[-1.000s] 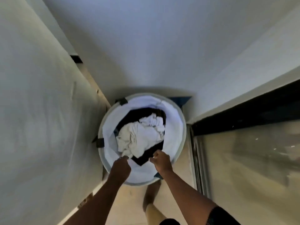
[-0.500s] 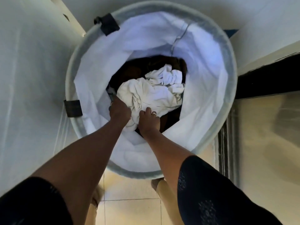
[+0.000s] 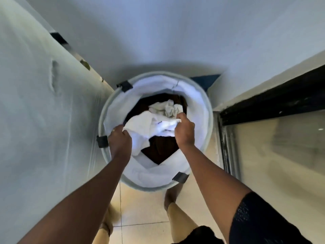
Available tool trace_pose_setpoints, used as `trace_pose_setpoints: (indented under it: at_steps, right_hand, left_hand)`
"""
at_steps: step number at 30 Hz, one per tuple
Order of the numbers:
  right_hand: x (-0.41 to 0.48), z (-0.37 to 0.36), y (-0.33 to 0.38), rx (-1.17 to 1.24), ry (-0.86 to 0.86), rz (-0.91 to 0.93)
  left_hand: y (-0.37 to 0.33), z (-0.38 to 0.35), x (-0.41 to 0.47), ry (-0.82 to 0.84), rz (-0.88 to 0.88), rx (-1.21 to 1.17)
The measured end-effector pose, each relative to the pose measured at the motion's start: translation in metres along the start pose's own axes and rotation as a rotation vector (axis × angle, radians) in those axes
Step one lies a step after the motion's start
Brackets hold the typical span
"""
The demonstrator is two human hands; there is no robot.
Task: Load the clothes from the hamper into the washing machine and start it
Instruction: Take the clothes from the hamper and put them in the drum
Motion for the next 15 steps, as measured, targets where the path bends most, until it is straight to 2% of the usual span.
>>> trace_pose_setpoints:
  at_steps: [3,5,6,10,15]
  right_hand:
    - [-0.016,0.034,0.034,-0.211,0.09,0.116]
    - [-0.031,0.055,0.059,-0.418,0.177,0.148]
    - [-0.036,0.067,0.067,-0.482,0.168,0.149]
    - [-0.074,0.116,0.115,-0.357,-0.005,0.15]
    - [-0.125,0.152,0.18,-0.244,-0.03,0.266]
  left_hand:
    - [-0.019,0.05,-0.023,-0.08,0.031,-0.136]
    - [-0.038,0.089,-0.039,-0.111,0.046,-0.199]
    - [-0.047,0.104,-0.047,-0.105,0.05,-0.218]
    - [-0.073,0.152,-0.07,0.042,0.041,-0.239]
    - [-0.113,0.214,-0.094,0.14,0.043,-0.029]
Point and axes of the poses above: each hand's wrist, its own x-axis towards the middle knuckle, its own z-axis out of the back of the hand, y = z × x, the point moved 4 cm from there along x, towards the middle knuckle, and after that the axes turned 2 degrees about x, right-handed, at the moved point
